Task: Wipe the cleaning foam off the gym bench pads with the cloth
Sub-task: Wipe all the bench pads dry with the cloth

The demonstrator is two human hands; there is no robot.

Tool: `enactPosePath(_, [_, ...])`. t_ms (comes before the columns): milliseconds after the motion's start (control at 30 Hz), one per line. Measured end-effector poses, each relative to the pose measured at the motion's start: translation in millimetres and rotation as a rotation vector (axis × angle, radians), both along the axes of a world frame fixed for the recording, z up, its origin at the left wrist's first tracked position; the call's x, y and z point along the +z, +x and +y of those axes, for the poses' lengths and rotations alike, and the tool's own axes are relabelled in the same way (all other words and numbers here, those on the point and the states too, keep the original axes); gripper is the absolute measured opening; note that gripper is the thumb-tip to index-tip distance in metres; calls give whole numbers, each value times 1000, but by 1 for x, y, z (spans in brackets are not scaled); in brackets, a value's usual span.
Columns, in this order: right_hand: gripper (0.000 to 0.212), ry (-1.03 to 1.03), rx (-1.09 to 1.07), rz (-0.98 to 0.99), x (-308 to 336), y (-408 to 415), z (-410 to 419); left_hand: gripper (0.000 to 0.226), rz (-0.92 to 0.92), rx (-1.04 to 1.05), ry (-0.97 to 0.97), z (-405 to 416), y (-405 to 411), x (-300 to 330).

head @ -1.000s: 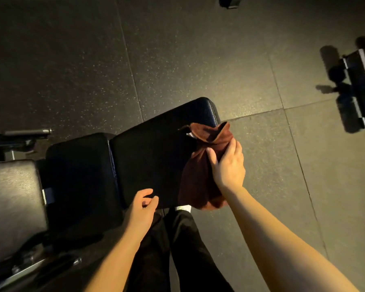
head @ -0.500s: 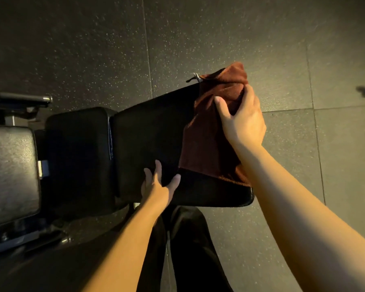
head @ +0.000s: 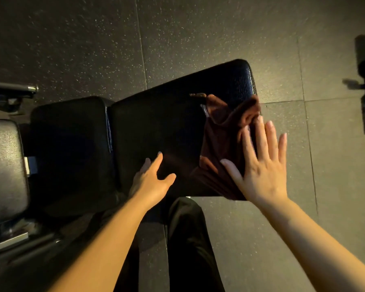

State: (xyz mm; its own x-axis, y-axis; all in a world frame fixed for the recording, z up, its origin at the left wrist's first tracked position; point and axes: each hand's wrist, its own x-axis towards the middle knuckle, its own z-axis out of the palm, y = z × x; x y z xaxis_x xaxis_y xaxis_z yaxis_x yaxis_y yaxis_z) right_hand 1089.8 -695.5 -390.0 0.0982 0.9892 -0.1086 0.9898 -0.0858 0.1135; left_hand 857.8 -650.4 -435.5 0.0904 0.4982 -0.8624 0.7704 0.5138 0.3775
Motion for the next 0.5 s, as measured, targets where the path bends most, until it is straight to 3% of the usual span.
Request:
enactPosePath(100, [76, -123, 163, -131, -3, -24, 20, 57, -67, 140, 66, -3, -20, -5])
enactPosePath(233, [78, -232, 293, -159, -37, -75, 36, 43, -78, 262, 66, -15, -53, -10])
enactPosePath(500, [76, -169, 279, -127, -86, -140, 78, 39, 21, 471, 14, -36, -127, -55])
